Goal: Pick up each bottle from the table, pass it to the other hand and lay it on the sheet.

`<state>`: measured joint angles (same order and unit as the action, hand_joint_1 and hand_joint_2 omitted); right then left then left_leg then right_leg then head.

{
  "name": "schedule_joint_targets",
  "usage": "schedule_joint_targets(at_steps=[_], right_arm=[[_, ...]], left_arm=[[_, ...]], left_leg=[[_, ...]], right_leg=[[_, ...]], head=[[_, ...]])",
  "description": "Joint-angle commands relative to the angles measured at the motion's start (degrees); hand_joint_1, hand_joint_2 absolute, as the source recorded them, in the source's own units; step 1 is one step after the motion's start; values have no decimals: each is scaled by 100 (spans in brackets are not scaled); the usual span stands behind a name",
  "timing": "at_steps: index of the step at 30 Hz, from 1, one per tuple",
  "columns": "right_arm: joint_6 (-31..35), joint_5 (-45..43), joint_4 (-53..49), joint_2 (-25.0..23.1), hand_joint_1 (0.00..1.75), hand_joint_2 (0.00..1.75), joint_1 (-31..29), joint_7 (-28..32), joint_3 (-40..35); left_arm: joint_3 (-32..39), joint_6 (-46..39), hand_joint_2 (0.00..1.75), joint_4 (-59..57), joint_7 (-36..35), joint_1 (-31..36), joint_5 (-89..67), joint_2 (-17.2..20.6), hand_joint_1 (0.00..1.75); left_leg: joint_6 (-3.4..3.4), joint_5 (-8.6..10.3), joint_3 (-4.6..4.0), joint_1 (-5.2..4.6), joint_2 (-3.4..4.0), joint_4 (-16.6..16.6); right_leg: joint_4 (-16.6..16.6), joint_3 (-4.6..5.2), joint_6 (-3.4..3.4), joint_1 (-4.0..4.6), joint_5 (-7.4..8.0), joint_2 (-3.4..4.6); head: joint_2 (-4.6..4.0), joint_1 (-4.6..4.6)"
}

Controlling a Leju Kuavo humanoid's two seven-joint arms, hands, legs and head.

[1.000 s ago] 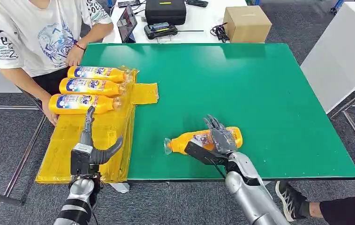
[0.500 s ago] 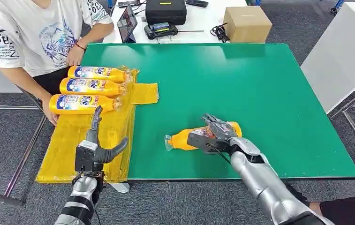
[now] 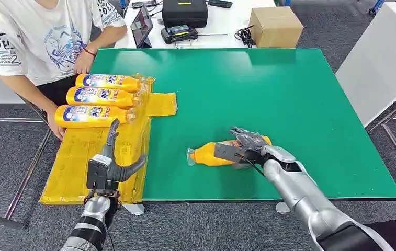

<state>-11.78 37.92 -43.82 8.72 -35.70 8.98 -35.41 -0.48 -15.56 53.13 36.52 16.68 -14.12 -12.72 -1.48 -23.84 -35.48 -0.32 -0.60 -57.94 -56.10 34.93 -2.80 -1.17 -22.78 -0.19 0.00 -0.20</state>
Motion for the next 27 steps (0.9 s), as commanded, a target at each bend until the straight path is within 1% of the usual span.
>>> schedule_joint_targets(at_steps=[1, 2, 3, 4, 5, 6, 7, 11, 15, 16, 18, 20, 21, 22, 23, 25, 26, 27], right_arm=[[-493, -395, 750, 244, 0, 175, -502, 46, -963], [-534, -395, 774, 275, 38, 175, -525, 72, -1036], [-598, -388, 788, 336, 166, 175, -572, 100, -1168], [-670, -391, 787, 368, 171, 175, -628, 113, -1212], [-690, -402, 782, 380, 171, 175, -647, 118, -1216], [-733, -407, 758, 405, 175, 175, -682, 117, -1268], [-774, -423, 728, 435, 175, 175, -705, 102, -1327], [-932, -523, 540, 618, 175, 175, -884, 7, -1639], [-929, -540, 526, 621, 175, 175, -891, 5, -1643], [-853, -585, 488, 624, 175, 175, -870, -30, -1685], [-491, -684, 384, 594, 175, 175, -757, -83, -1612], [326, -825, 106, 488, 175, 175, -376, -20, -1220], [882, -896, -146, 337, 175, 175, 7, 51, -906], [945, -811, -355, 326, 175, 175, 163, -62, -854], [939, -769, -440, 327, 175, 175, 220, -109, -823], [939, -769, -440, 327, 175, 175, 220, -109, -823], [912, -750, -454, 344, 175, 175, 203, -124, -786], [901, -746, -450, 352, 175, 175, 191, -124, -779]], left_arm=[[-156, 20, 175, -680, -56, 401, 125, 18, 0], [-171, 27, 175, -702, -60, 412, 129, 15, 0], [-177, 14, 175, -738, -46, 431, 150, 5, 0], [-180, 17, 175, -744, -38, 435, 160, 1, 0], [-181, 16, 175, -746, -36, 436, 162, -1, 0], [-178, 20, 175, -747, -25, 438, 183, -5, 0], [-168, 34, 175, -738, -12, 434, 218, -13, 0], [-173, 61, 175, -701, 23, 422, 321, -44, 0], [-180, 63, 175, -694, 24, 415, 323, -55, 0], [-167, 62, 175, -669, 27, 405, 348, -54, 0], [-165, 98, 175, -598, 30, 379, 376, -55, 0], [-148, 124, 175, -494, 8, 327, 398, -74, 0], [-141, 144, 175, -407, -10, 283, 404, -87, 0], [-147, 151, 175, -323, -54, 241, 391, -90, 0], [-150, 160, 175, -299, -78, 229, 385, -88, 0], [-150, 160, 175, -299, -78, 229, 385, -88, 0], [-149, 162, 175, -306, -87, 234, 382, -89, 0], [-149, 163, 175, -309, -87, 235, 382, -88, 0]], left_leg=[[8, -8, 23, 6, -4, 1], [6, -4, 15, 3, -6, 1], [10, -10, 28, 8, -5, -1], [7, -6, 19, 5, -7, 0], [6, -4, 16, 4, -6, 1], [4, -2, 11, 0, -5, 2], [8, -8, 23, 4, -5, -2], [7, -6, 14, 3, -4, -4], [6, -5, 15, 2, -4, -1], [9, -10, 21, 5, -1, -6], [6, -5, 15, 2, -3, -1], [9, -7, 21, 7, -3, 0], [7, -6, 18, 4, -4, 0], [11, -10, 34, 14, -6, 6], [9, -8, 24, 10, -5, 1], [11, -14, 26, 11, -6, -2], [9, -13, 19, 6, 6, -1], [6, -8, 10, 3, 3, -1]], right_leg=[[4, -28, 11, 7, -9, -7], [4, -19, 8, 4, -5, -8], [5, -34, 13, 9, -10, -8], [4, -24, 10, 5, -7, -10], [4, -20, 8, 5, -6, -9], [2, -12, 5, 1, -4, -7], [1, -27, 11, 5, -9, -8], [0, -18, 6, 3, -4, -6], [2, -18, 5, 3, -3, -6], [0, -24, 8, 6, -7, -4], [3, -17, 4, 3, -3, -4], [7, -26, 7, 8, -4, -5], [5, -23, 6, 5, -3, -6], [17, -42, 11, 16, -6, -9], [9, -30, 8, 11, -5, -7], [8, -33, 10, 12, -9, -4], [3, -22, 8, 6, -6, 9], [1, -14, 4, 3, -3, 4]], head=[[0, 2], [0, 2], [0, 0], [0, 2], [0, 0], [0, 0], [0, 2], [0, 2], [0, 0], [0, 2], [0, 2], [0, 2], [0, 0], [0, 0], [0, 2], [0, 7], [0, -4], [0, 2]])
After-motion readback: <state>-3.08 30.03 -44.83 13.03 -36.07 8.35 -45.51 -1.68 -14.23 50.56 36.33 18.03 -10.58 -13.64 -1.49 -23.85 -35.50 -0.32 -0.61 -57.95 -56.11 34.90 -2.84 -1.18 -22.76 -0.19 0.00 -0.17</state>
